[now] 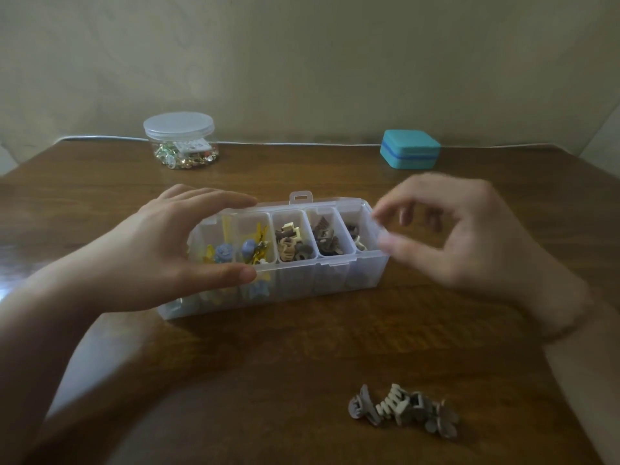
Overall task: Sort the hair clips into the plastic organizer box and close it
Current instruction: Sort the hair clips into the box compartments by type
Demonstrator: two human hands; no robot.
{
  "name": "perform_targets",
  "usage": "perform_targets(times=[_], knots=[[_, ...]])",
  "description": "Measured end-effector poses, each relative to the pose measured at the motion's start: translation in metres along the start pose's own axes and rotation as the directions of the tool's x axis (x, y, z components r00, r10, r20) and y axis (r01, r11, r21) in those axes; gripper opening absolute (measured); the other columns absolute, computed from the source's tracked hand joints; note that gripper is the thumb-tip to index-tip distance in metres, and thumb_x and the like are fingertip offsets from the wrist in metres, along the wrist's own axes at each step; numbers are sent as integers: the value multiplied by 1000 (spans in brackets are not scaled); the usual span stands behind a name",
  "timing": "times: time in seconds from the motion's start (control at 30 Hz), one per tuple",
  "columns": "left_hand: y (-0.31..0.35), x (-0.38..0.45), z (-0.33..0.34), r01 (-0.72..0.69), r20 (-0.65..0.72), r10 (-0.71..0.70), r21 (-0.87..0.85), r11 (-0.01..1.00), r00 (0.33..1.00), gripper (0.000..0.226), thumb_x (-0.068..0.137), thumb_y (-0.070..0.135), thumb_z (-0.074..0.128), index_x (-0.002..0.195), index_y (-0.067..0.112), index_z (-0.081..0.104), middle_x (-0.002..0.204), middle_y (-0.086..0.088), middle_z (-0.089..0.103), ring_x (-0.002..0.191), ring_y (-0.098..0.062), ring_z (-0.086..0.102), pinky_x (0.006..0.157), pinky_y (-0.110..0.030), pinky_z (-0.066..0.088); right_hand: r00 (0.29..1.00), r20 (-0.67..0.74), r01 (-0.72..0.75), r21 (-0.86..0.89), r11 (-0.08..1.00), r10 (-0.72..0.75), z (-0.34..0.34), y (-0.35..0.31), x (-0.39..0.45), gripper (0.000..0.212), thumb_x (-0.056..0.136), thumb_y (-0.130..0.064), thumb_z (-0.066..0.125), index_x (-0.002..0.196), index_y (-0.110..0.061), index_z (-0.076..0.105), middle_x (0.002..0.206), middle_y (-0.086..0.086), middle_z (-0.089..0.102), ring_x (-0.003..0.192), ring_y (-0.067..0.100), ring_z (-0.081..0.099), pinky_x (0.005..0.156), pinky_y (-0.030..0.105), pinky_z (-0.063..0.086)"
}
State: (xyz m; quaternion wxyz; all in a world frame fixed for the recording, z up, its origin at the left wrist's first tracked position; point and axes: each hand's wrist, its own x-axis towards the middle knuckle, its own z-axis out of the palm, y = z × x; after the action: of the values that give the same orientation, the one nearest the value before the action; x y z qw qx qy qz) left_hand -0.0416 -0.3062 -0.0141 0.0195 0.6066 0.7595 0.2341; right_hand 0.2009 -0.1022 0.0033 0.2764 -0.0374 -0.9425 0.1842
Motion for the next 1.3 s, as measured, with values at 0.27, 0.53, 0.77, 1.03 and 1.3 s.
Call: perform_targets(times=[0.27,0.53,0.77,1.03,1.3], knots=[[1,0,0,-3,2,3,-11,1000,1000,86,56,90,51,133,53,44,120,48,41,120,16,34,95,-28,33,674,700,382,-55,922,-237,21,-46,-17,27,86,-60,54,106,-42,59,96,-21,61,92,-1,50,79,28,45],[2,0,-1,7,-1,-7,-19,1000,1000,85,55,91,51,132,56,43,117,50,39,120,23,28,94,-28,35,990,106,71,176,982,-91,6,-27,-2,15,84,-25,72,97,-24,67,93,-10,67,89,13,63,73,27,49],[5,0,-1,-13,-2,13,-4,1000,1000,80,56,92,50,129,59,42,117,57,36,118,24,29,94,-28,34,971,-193,-133,40,990,139,9,-5,1,17,83,-41,68,92,-26,69,89,-15,68,85,5,60,69,11,43],[4,0,-1,-5,-7,5,0,1000,1000,86,57,89,52,134,52,44,116,56,37,118,21,32,94,-27,34,724,685,114,-227,967,76,0,-43,-18,44,74,-79,51,91,-38,53,73,-16,61,73,0,59,62,14,42],[5,0,-1,-1,-2,1,-6,1000,1000,85,56,90,52,132,54,44,117,57,36,119,24,29,91,-27,35,858,512,-8,-55,998,35,1,-38,-11,24,81,-54,63,100,-41,57,82,-19,63,82,1,61,71,20,51]])
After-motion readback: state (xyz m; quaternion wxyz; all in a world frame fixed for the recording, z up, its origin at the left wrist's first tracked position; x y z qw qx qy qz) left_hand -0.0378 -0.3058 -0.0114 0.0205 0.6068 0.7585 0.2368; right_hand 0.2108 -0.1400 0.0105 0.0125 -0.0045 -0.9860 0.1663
